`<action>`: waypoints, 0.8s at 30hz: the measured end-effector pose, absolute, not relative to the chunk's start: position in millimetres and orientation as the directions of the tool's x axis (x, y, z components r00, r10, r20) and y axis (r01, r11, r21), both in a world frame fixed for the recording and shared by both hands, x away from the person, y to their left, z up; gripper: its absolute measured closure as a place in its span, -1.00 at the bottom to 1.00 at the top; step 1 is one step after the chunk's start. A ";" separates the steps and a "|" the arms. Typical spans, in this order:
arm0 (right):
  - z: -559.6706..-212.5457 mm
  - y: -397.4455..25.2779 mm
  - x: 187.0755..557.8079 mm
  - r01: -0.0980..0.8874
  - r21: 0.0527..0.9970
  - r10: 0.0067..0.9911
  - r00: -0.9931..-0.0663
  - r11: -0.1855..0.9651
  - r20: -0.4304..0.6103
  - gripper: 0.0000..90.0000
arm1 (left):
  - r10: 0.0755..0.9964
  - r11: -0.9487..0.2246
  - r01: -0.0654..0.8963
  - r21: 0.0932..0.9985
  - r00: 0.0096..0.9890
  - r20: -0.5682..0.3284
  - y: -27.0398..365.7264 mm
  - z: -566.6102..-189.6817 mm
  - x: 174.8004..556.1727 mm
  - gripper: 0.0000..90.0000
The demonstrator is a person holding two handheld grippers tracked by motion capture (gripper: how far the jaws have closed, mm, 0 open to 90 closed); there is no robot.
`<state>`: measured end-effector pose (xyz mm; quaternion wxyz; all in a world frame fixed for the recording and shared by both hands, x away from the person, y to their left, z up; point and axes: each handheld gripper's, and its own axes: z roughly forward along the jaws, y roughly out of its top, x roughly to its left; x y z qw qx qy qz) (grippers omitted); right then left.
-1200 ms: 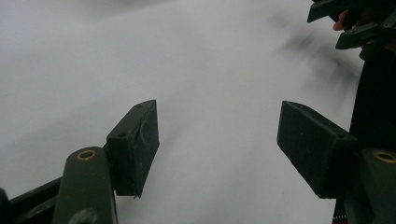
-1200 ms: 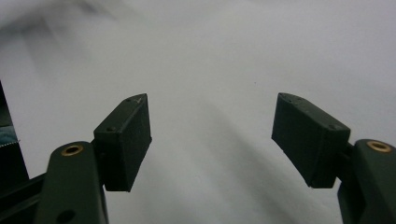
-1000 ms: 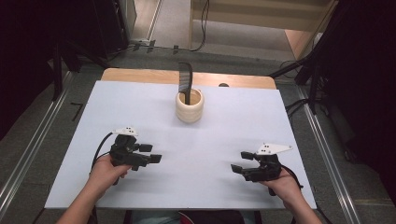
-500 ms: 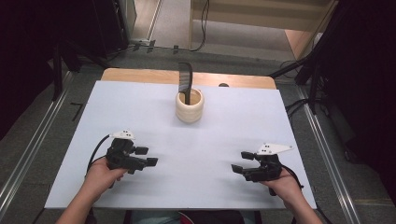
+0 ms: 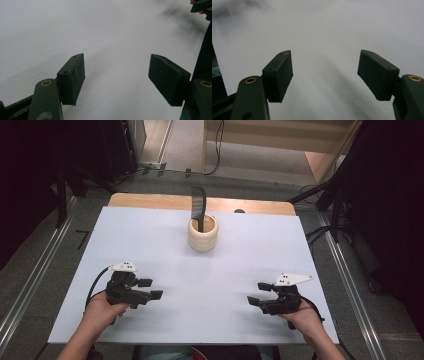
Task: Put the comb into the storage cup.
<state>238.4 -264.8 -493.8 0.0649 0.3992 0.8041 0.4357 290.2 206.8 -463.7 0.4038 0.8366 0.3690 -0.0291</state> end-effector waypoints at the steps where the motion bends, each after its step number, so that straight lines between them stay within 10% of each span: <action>1: -493.8 -264.7 238.5 0.585 0.753 0.698 -0.673 0.302 0.244 -0.41 | 0.595 -0.396 0.642 0.656 0.724 -0.349 207.3 -464.0 289.9 -0.32; 24: -494.4 -263.3 239.2 0.583 0.749 0.690 -0.683 0.316 0.240 -0.41 | 0.595 -0.399 0.646 0.651 0.723 -0.351 209.1 -465.3 289.4 -0.32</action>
